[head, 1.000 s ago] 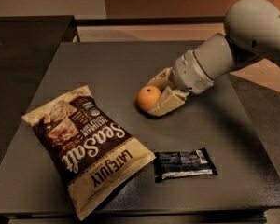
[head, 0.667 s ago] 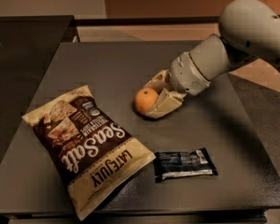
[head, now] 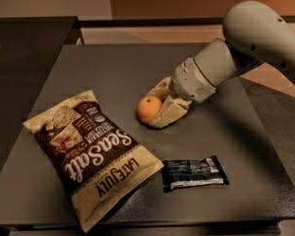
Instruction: Move orange near brown chip bag
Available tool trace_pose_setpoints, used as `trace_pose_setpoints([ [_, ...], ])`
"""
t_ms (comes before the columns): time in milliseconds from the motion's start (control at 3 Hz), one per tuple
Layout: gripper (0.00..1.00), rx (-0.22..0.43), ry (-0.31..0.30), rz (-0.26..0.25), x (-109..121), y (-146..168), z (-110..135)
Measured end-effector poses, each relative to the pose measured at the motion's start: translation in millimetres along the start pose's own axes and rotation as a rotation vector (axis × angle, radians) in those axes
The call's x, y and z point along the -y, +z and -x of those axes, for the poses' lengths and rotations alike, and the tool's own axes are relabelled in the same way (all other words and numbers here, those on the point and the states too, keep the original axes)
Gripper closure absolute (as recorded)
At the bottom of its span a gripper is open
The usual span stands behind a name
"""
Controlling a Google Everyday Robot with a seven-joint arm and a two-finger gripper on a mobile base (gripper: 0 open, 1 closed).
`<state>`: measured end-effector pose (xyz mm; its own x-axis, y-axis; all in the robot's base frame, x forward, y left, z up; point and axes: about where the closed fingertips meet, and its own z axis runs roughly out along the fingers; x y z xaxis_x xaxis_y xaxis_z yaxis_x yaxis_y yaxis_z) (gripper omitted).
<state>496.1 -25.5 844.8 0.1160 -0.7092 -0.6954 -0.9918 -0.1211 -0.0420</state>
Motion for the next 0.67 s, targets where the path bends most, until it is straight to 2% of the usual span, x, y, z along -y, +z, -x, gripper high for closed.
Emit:
trace_pose_setpoints([
  [667,0.36,0.010,0.002,0.012,-1.6,4.5,0.5],
])
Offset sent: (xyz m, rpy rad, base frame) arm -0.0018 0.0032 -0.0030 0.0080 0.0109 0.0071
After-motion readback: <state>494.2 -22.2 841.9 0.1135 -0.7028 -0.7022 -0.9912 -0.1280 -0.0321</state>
